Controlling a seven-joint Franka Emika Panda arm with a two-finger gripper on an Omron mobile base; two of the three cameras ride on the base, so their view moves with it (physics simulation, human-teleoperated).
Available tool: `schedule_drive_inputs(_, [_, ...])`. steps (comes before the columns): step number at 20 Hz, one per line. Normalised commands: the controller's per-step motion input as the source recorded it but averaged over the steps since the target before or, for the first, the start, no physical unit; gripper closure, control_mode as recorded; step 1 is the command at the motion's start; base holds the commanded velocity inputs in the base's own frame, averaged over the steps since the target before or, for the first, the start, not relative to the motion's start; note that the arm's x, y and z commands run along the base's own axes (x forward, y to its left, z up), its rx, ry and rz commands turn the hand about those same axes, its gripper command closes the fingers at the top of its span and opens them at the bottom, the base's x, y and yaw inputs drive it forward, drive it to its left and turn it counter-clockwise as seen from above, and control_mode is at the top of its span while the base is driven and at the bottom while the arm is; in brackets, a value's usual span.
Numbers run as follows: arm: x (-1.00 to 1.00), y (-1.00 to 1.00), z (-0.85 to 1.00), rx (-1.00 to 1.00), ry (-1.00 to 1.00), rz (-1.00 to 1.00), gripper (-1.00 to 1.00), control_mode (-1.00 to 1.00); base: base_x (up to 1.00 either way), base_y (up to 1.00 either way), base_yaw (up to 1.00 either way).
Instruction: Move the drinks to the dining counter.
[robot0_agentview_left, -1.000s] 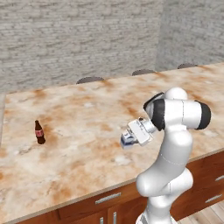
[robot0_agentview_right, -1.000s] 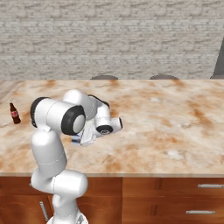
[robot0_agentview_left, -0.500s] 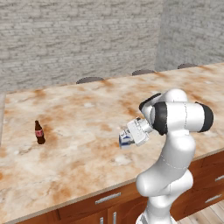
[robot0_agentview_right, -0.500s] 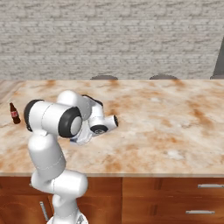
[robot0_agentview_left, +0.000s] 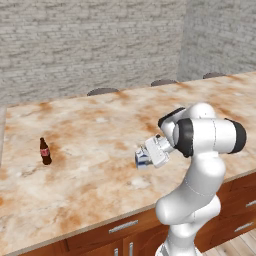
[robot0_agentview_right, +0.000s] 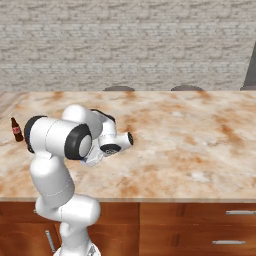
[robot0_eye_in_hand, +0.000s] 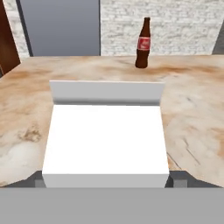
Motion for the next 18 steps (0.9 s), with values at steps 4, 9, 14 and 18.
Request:
schedule_drive_inputs(4, [-0.01,0.0,-0.01,0.0,-0.05,0.0,-1.0,-1.0,0.0,0.0,0.0])
schedule_drive_inputs(9, [-0.01,-0.09,0.0,0.0,-0.09,0.0,-1.0,-1.0,0.0,0.0,0.0])
schedule_drive_inputs(14, [0.0,-0.5,0.04,0.0,-0.1,0.0,-1.0,-1.0,0.0,0.0,0.0])
schedule_drive_inputs(18, [-0.02,-0.55,0.26,0.0,-0.06,0.0,-1.0,-1.0,0.0,0.0,0.0])
